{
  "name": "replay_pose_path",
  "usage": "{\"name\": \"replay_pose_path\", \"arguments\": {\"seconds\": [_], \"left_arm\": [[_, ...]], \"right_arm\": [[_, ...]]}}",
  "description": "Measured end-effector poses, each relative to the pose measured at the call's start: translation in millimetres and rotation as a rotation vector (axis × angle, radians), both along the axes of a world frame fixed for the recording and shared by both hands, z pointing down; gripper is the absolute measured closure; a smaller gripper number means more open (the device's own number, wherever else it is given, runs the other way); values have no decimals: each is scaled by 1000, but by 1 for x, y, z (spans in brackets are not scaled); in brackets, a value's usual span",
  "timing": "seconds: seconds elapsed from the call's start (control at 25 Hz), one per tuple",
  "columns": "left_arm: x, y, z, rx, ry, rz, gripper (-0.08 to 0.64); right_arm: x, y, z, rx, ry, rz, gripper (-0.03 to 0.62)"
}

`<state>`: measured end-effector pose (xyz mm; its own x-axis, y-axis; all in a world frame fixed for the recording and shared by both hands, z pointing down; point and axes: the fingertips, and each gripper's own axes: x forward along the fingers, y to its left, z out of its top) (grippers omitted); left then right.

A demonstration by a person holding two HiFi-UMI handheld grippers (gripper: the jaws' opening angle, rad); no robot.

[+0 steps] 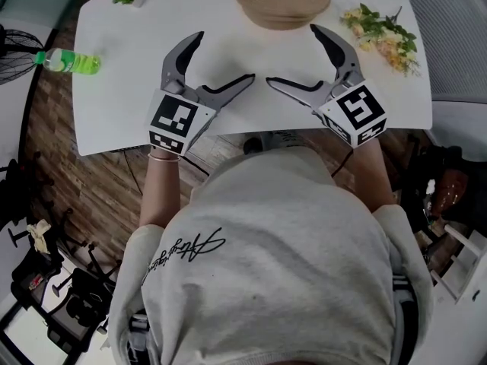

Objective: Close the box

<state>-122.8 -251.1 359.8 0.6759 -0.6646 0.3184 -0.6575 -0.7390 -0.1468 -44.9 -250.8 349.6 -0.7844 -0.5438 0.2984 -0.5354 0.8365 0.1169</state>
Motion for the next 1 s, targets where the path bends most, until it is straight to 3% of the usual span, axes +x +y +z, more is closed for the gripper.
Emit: {"name": "replay_pose_path", "arguments": {"seconds": [0.72,1.0], "left_arm": [[-5,37,-23,71,59,-15,68],[-8,41,-33,101,91,-31,206]], "right_arm": [[-6,33,-20,35,-97,37,137],[-6,40,-23,45,-116,44,218]]}}
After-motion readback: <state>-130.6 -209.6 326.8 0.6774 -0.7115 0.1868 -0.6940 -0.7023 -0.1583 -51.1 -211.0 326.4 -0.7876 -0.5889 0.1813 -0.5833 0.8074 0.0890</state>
